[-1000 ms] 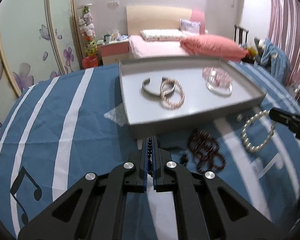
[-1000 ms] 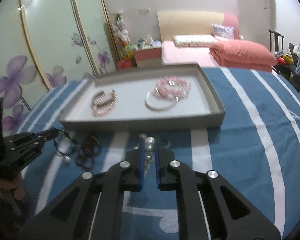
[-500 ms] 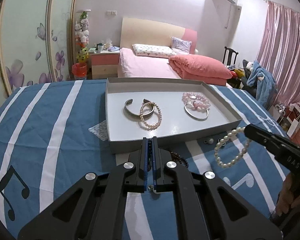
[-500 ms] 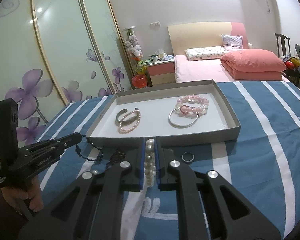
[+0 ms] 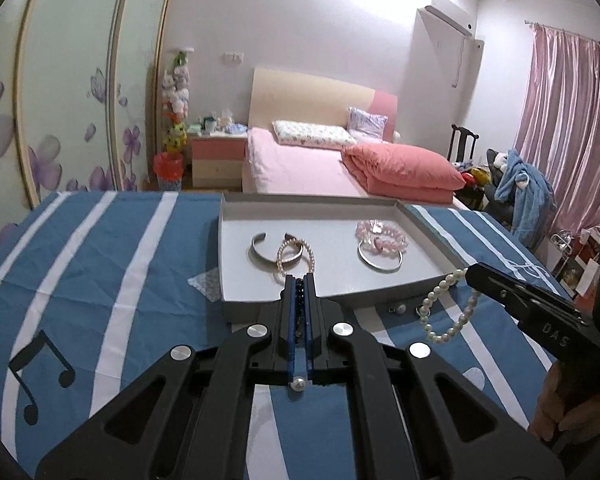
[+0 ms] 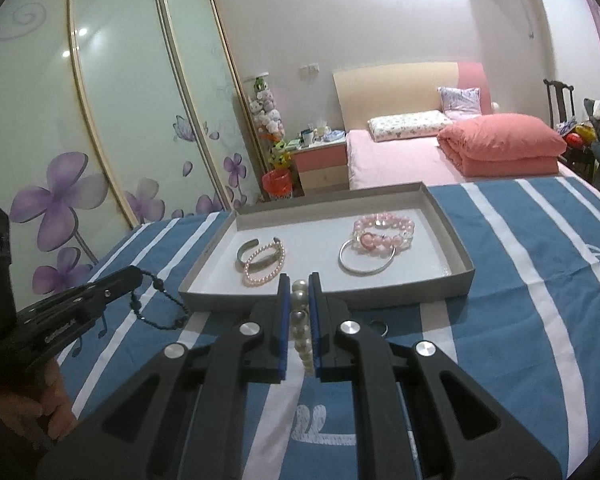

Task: Organize jewelry
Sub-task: 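Carry the pearl bracelet and dark necklace over the grey tray and open both tools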

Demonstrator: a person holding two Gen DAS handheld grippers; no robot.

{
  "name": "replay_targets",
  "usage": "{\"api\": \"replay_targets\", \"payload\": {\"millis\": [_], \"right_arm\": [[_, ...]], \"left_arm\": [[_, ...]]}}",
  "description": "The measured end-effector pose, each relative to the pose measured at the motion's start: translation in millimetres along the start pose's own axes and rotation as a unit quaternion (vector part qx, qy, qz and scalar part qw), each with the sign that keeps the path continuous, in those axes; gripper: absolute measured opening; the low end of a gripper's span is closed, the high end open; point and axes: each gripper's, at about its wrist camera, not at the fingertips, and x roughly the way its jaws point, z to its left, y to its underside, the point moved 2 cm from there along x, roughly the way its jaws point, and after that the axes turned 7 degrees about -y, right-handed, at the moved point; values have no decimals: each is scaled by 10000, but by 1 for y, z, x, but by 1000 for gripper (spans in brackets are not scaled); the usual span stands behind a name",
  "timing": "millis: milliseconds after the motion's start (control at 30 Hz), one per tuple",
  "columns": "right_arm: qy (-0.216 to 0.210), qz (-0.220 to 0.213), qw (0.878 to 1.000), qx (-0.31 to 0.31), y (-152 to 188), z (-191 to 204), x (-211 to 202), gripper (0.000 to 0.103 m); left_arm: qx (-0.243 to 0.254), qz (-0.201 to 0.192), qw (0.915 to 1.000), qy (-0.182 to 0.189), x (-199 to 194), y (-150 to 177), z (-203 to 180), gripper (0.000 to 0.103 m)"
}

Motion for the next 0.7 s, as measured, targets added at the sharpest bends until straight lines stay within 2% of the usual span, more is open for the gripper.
{"api": "replay_targets", "payload": {"millis": [467, 700], "right_arm": [[435, -762, 9953, -420, -15, 17, -30, 10], [635, -1155, 9892, -634, -28, 21, -41, 10]], "left_arm": [[238, -684, 9968, -341, -25, -10, -21, 4], [281, -835, 9954, -364, -24, -13, -27, 4]]}}
